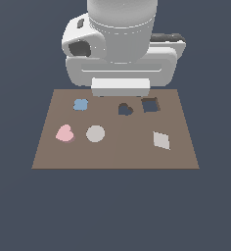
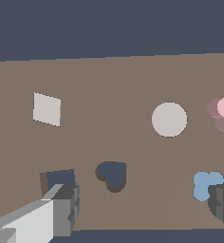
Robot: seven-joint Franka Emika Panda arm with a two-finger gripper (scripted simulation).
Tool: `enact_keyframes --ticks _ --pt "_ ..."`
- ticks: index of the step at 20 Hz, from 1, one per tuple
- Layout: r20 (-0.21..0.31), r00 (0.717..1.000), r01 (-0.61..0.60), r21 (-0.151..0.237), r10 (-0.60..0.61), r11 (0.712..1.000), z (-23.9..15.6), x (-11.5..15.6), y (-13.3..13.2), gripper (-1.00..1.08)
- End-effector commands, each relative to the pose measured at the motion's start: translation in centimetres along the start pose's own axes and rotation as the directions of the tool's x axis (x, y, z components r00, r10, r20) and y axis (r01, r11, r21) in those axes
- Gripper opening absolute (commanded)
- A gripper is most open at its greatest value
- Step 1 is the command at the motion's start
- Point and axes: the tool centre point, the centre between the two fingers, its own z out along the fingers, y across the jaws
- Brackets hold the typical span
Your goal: Insert a designated object into the corresponding slot on a board.
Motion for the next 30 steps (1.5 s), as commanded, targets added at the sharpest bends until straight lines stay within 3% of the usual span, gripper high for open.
enact_keyframes --ticks 1,10,19,25,30 --pt "0.0 1.0 0.0 0.0 0.0 1.0 0.0 0.0 0.0 1.0" --pt "0.0 0.999 0.045 -0.001 -0.045 0.999 0.4 -0.2 0.6 1.0" --pt "0.002 0.984 0.179 -0.002 -0.179 0.984 1.6 -0.7 2.6 1.0" --pt "0.003 0.949 0.314 -0.004 -0.314 0.949 2.8 -0.8 4.7 1.0" --pt "0.005 0.893 0.45 -0.006 -0.45 0.893 4.1 -0.7 6.9 1.0"
